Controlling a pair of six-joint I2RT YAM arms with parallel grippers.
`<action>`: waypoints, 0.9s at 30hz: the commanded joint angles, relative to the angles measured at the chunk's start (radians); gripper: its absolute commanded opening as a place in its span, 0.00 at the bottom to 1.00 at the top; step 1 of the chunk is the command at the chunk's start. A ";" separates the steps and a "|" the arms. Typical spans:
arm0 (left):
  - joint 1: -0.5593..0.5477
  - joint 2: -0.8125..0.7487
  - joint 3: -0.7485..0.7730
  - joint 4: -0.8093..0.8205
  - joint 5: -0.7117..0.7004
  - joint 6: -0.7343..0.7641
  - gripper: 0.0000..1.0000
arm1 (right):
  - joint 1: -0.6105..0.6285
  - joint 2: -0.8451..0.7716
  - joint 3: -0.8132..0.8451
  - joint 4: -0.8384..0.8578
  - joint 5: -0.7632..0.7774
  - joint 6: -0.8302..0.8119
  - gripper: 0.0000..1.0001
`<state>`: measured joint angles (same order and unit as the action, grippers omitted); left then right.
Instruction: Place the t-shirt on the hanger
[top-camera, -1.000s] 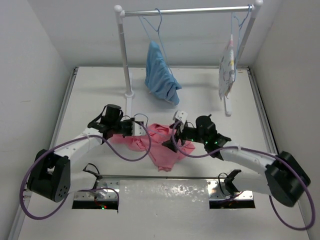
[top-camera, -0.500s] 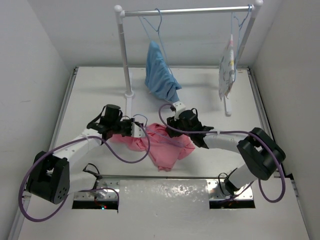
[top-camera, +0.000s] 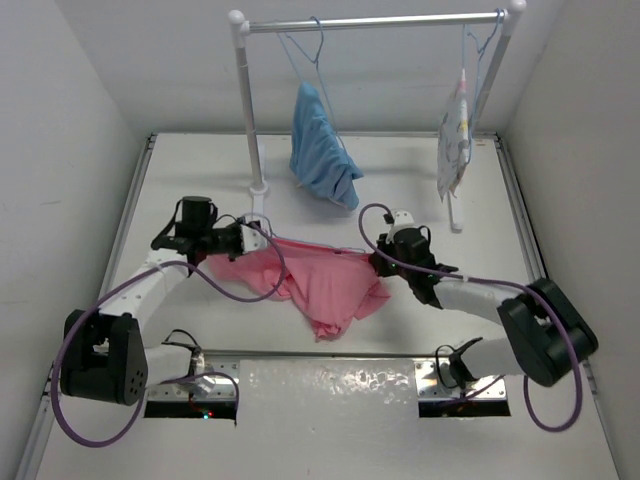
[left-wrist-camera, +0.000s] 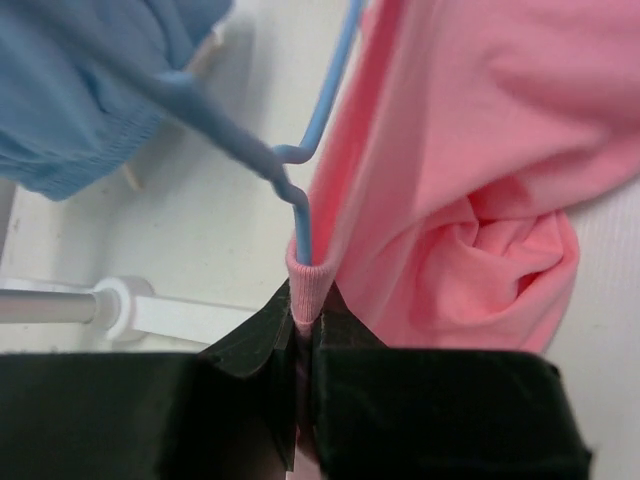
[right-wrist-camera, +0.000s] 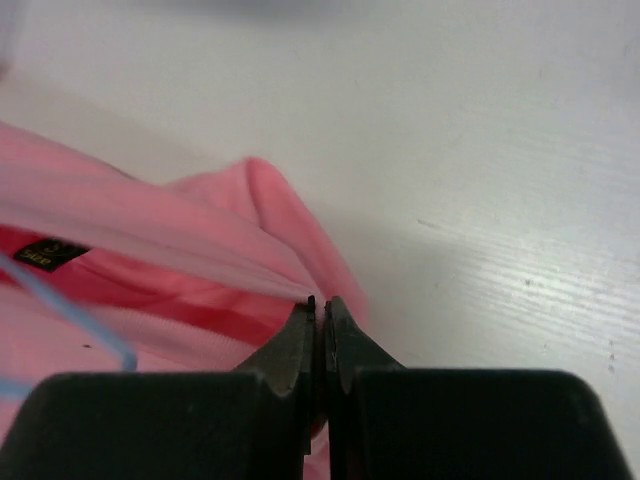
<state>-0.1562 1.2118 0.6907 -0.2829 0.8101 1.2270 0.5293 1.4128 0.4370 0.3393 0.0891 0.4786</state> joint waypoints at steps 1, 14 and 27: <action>0.093 -0.020 0.089 0.005 0.159 -0.050 0.00 | -0.043 -0.116 -0.040 -0.014 0.078 -0.011 0.00; 0.037 -0.024 0.038 0.123 -0.188 -0.086 0.00 | -0.025 -0.279 0.072 -0.213 0.145 -0.201 0.00; -0.171 -0.023 0.066 0.093 -0.120 -0.130 0.00 | 0.169 -0.207 0.180 -0.122 -0.121 -0.492 0.28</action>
<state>-0.3218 1.2114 0.7078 -0.1696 0.5835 1.1053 0.6907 1.2152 0.5793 0.1566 0.1108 0.1074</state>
